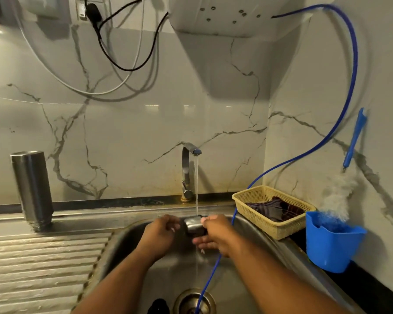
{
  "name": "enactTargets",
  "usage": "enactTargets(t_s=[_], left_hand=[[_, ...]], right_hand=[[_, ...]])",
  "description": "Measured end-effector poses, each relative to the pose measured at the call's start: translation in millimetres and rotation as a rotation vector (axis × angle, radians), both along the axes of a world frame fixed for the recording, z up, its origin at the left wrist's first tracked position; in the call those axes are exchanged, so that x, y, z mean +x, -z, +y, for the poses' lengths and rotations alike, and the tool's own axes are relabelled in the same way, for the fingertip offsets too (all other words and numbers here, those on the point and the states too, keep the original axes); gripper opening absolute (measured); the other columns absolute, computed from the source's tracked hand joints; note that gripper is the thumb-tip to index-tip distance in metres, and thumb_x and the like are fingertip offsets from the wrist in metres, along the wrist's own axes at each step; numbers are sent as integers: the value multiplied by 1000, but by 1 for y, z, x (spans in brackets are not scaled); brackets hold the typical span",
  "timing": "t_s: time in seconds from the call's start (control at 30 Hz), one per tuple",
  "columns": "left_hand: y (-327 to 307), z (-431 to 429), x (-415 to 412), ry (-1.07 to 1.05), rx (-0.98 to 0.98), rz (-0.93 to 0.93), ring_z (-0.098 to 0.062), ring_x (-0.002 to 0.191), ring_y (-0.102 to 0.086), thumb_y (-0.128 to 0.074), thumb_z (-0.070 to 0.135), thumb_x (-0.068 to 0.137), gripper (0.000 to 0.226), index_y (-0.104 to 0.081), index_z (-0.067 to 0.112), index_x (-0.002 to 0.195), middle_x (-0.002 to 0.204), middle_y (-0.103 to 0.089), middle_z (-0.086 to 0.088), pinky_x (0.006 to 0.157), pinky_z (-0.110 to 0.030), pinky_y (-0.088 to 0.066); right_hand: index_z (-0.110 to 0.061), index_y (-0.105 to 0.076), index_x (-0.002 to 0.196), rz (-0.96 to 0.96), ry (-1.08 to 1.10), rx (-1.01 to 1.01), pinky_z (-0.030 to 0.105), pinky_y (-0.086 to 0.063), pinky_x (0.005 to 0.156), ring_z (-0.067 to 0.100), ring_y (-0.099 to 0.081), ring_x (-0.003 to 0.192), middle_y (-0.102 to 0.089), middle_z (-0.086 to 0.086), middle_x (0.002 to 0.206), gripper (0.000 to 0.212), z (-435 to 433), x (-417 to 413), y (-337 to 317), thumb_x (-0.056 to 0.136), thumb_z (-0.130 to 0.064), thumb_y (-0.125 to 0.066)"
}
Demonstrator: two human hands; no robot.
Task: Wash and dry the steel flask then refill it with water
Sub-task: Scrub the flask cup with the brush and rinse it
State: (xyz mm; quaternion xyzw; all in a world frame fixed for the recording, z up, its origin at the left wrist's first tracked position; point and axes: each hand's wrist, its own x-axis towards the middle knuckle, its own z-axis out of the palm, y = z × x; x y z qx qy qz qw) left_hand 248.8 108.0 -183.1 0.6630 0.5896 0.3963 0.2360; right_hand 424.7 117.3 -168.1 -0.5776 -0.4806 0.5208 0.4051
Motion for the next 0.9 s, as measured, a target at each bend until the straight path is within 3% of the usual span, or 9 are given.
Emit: enactTargets(t_s=[0.1, 0.17, 0.33, 0.4, 0.47, 0.53, 0.63, 0.77, 0.9], left_hand=[[-16, 21, 3, -11, -30, -120, -16, 105, -66, -57, -5, 94, 39, -61, 23, 121, 112, -68, 6, 88, -30, -54], [-26, 42, 3, -4, -41, -51, -21, 114, -64, -56, -9, 91, 48, -58, 19, 130, 116, -67, 3, 94, -35, -53], [-43, 86, 19, -11, -85, 52, -25, 146, -39, -48, -7, 97, 64, -32, 8, 157, 155, -45, -7, 118, -31, -28], [-41, 98, 27, -10, -44, 104, -28, 141, -46, -49, -6, 96, 56, -45, 8, 150, 148, -53, -11, 118, -33, -32], [-39, 104, 34, 14, 3, 174, -25, 123, -60, -46, -12, 91, 52, -66, 13, 132, 126, -68, -9, 106, -33, -45], [-36, 106, 39, 21, 12, 205, -22, 116, -63, -45, -16, 86, 57, -71, 20, 122, 118, -71, -4, 98, -32, -49], [-38, 103, 39, -23, 98, 231, -23, 120, -62, -50, -13, 89, 51, -59, 20, 127, 126, -68, -4, 95, -34, -51], [-37, 100, 23, -59, 200, 596, -26, 124, -58, -55, -9, 86, 60, -42, 28, 131, 139, -58, -3, 106, -46, -44], [-38, 102, 24, -28, 316, 766, -22, 119, -58, -58, -8, 85, 61, -42, 27, 133, 139, -49, -1, 115, -43, -32]], right_hand=[[-12, -57, 124, 11, 51, 50, 36, -63, 76, 24, -77, 79, -71, 13, 108, 23, 12, -8, 18, 109, -23, -43], [-14, -58, 122, 27, 80, 57, 32, -62, 71, 25, -77, 81, -71, 13, 109, 21, 17, -5, 20, 109, -22, -42], [-18, -59, 117, -11, 33, 71, 29, -59, 67, 24, -76, 78, -70, 10, 107, 20, 29, 2, 27, 109, -23, -42], [-21, -60, 106, -41, 4, 85, 23, -54, 54, 20, -71, 65, -70, 10, 108, 17, 31, -2, 29, 108, -21, -43], [-23, -60, 96, -71, -5, 104, 19, -47, 45, 19, -68, 64, -71, 14, 111, 18, 34, -6, 29, 107, -21, -46], [-21, -62, 102, -85, -3, 114, 20, -47, 49, 19, -68, 69, -72, 13, 110, 17, 36, -7, 32, 107, -24, -47], [-16, -66, 118, -138, 5, 140, 23, -51, 57, 21, -71, 81, -71, 10, 111, 24, 35, -5, 32, 107, -28, -48], [-21, -65, 117, -227, -12, 198, 36, -59, 89, 22, -69, 102, -69, 5, 114, 20, 31, -2, 32, 104, -31, -54], [-21, -64, 118, -319, -44, 256, 30, -56, 80, 19, -66, 103, -68, 3, 113, 23, 27, -1, 28, 101, -36, -60]])
